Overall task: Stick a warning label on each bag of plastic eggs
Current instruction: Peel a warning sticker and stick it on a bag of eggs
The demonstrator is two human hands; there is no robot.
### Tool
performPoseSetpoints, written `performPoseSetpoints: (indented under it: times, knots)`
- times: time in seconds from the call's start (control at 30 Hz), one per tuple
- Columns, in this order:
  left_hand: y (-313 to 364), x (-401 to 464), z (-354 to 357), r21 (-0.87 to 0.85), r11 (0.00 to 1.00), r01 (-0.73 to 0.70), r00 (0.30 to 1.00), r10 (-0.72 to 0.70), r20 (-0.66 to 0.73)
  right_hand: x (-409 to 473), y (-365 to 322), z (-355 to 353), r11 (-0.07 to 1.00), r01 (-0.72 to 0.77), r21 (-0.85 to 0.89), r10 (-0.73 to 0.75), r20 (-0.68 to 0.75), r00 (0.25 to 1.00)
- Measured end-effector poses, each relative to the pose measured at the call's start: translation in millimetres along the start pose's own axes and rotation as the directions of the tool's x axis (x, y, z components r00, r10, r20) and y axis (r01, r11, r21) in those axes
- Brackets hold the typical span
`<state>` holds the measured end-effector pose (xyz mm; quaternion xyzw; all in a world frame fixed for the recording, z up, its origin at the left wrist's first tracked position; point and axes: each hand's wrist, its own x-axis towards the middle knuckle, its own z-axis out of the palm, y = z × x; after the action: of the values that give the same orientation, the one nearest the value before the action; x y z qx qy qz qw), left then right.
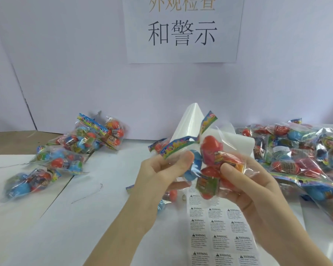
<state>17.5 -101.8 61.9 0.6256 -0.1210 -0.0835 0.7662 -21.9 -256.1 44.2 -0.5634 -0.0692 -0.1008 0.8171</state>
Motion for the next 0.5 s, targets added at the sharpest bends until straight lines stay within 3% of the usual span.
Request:
performPoseSetpoints:
  times: [0.2,0.5]
  knots:
    - [0.4,1.1,1.8,-0.130,0.988,0.079,0.992,-0.091,-0.089,1.8,1.5,-5.0,0.996,-0.090,-0.007,0.090,0.008,0.996]
    - [-2.6,3.5,3.9,-0.161,0.980,-0.115,0.941,0.055,-0.334,-0.9,1.3,-0.9,0.983,-0.152,-0.106,0.156,0.030,0.987]
